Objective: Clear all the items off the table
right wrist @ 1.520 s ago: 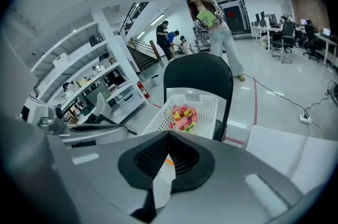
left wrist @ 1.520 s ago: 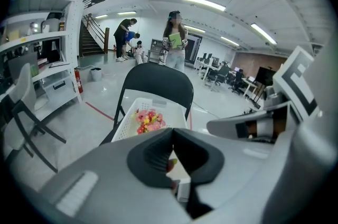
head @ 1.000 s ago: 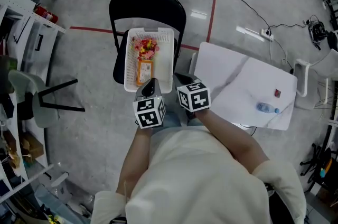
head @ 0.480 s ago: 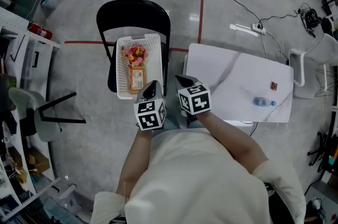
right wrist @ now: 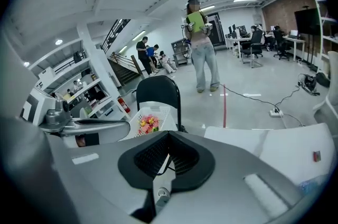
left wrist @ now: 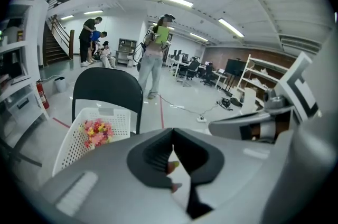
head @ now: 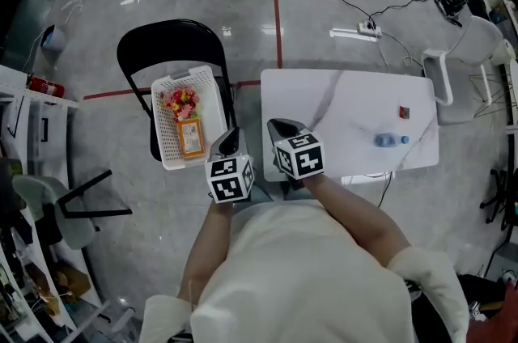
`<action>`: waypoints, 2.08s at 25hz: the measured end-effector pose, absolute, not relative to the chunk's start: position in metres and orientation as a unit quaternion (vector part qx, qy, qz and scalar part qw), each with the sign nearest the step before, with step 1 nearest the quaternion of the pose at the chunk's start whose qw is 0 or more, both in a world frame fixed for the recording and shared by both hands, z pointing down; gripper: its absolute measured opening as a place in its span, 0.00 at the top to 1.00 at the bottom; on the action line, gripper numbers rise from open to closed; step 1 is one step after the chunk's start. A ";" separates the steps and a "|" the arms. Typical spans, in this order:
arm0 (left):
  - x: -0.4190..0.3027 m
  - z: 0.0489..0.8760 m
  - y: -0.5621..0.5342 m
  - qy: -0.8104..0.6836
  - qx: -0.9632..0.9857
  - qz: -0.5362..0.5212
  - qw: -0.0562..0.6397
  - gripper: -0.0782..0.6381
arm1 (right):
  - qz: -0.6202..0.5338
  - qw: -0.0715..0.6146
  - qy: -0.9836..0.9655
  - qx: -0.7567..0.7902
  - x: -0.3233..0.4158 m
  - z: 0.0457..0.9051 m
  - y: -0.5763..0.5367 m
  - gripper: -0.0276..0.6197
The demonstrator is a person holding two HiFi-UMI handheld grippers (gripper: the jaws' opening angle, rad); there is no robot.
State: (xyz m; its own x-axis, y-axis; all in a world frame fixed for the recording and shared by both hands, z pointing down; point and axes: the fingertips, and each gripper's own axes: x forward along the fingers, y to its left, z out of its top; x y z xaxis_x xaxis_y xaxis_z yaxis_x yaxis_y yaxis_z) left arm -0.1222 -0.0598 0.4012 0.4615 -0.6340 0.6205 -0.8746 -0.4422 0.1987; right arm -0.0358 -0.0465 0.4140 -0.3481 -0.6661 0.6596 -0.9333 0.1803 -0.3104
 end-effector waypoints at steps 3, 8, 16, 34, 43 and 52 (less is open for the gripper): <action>-0.100 0.401 -0.055 -0.446 0.825 0.240 0.252 0.88 | 0.351 0.185 -0.732 0.554 -0.012 0.414 -0.038 0.96; -0.063 0.400 -0.043 -0.416 0.840 0.247 0.245 0.88 | 0.358 0.170 -0.712 0.579 0.024 0.414 -0.023 0.96; 0.002 0.401 -0.022 -0.373 0.860 0.255 0.238 0.88 | 0.364 0.150 -0.685 0.613 0.084 0.411 0.003 0.96; 0.137 0.420 0.022 -0.263 0.892 0.291 0.224 0.88 | 0.391 0.105 -0.602 0.689 0.214 0.426 0.061 0.96; 0.196 0.441 0.043 -0.198 0.901 0.321 0.214 0.88 | 0.416 0.085 -0.533 0.732 0.276 0.452 0.104 0.96; 0.246 0.465 0.068 -0.143 0.907 0.340 0.202 0.88 | 0.431 0.074 -0.473 0.765 0.325 0.485 0.146 0.96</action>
State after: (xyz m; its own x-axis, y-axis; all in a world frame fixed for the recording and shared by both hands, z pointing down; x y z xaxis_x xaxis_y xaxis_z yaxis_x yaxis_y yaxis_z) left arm 0.2456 0.0684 0.4652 0.7281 -0.1224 0.6745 -0.3970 -0.8774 0.2693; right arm 0.3249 0.1460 0.4846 0.1805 -0.6596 0.7297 -0.7873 -0.5416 -0.2948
